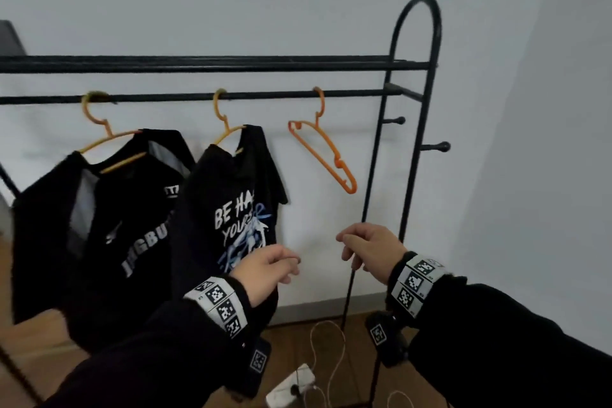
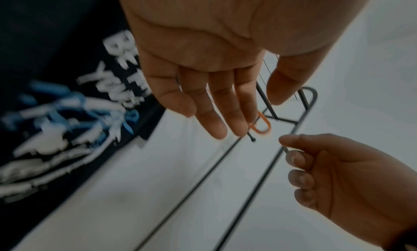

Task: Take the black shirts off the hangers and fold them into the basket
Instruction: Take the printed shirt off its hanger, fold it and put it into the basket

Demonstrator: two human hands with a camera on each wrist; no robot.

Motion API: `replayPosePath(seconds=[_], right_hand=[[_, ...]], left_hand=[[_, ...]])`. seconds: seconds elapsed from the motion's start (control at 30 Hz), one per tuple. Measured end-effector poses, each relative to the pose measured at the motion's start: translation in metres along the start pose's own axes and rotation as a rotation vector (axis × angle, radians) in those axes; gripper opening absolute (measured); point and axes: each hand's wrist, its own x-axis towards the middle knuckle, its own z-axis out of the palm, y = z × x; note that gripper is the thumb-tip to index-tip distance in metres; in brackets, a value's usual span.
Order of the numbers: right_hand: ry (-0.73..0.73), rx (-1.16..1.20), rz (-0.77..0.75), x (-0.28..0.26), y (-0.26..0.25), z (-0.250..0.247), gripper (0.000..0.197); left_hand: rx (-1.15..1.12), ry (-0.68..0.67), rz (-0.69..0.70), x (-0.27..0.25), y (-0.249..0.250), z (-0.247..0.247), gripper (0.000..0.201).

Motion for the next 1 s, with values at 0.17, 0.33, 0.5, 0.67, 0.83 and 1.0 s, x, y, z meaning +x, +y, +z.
replayPosePath(seconds=[0.17, 0.33, 0.5, 0.67, 0.83, 1.0], right_hand=[[-0.114, -0.010, -0.125, 0.036, -0.051, 0.059, 0.020], [-0.146, 0.009, -0.208, 0.071, -0.088, 0.090, 0.021], [-0.191, 0.005, -0.276, 0.086, -0.110, 0.099, 0.023], [-0.211, -0.031, -0.322, 0.091, -0.108, 0.094, 0.020], [-0.190, -0.048, -0.262, 0.095, -0.096, 0.074, 0.017], [-0.134, -0.057, -0.236, 0.100, -0.094, 0.053, 0.019]], left_hand=[[0.240, 0.394, 0.223, -0.007, 0.012, -0.092, 0.017], [0.464, 0.698, 0.280, 0.011, 0.030, -0.150, 0.039], [0.343, 0.548, -0.093, 0.051, 0.020, -0.166, 0.070], [0.400, 0.520, -0.091, 0.086, 0.038, -0.163, 0.037], [0.352, 0.317, -0.170, 0.116, 0.050, -0.153, 0.041], [0.184, 0.409, -0.054, 0.118, 0.056, -0.131, 0.019]])
